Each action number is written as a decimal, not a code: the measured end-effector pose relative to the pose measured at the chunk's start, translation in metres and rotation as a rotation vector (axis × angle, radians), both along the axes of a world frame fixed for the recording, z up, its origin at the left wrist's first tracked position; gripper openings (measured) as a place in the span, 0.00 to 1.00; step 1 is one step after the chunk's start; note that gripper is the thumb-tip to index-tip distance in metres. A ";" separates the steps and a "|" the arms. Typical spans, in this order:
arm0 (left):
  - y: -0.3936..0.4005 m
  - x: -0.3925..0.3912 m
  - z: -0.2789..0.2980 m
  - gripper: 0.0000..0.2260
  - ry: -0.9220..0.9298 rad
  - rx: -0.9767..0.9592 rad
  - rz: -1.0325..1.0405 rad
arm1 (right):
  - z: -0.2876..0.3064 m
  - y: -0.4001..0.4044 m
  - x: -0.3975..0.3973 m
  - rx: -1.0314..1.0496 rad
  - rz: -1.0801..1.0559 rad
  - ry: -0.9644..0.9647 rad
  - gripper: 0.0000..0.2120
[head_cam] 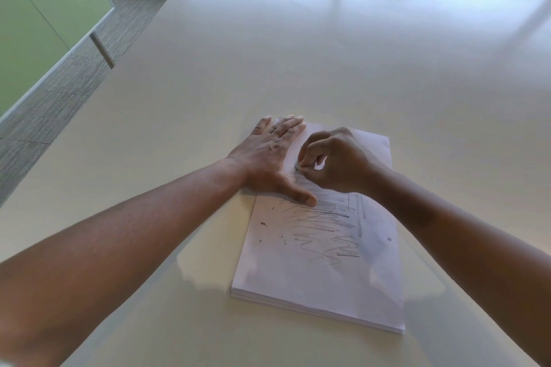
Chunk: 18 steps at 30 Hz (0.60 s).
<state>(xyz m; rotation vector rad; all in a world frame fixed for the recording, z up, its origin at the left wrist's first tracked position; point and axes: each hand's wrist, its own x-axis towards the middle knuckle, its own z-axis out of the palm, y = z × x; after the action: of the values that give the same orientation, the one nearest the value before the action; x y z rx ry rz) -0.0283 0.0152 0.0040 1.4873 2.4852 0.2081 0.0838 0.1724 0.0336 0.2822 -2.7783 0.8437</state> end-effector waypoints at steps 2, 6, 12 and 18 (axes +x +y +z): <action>0.000 0.001 0.000 0.72 -0.003 0.002 0.001 | 0.000 0.001 -0.002 0.012 0.006 -0.006 0.04; 0.000 0.001 0.000 0.73 -0.004 -0.013 0.005 | 0.000 0.020 -0.017 0.021 -0.181 0.008 0.03; 0.000 0.001 0.000 0.73 -0.003 -0.005 0.006 | 0.004 -0.001 0.000 0.007 -0.014 -0.031 0.05; 0.000 0.002 0.002 0.72 -0.003 -0.018 0.008 | 0.002 0.020 -0.015 0.022 -0.179 0.000 0.03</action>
<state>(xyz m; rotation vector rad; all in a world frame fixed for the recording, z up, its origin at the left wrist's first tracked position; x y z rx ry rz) -0.0266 0.0152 0.0057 1.4687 2.4842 0.1889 0.0691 0.1928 0.0358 0.0355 -2.7636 0.7693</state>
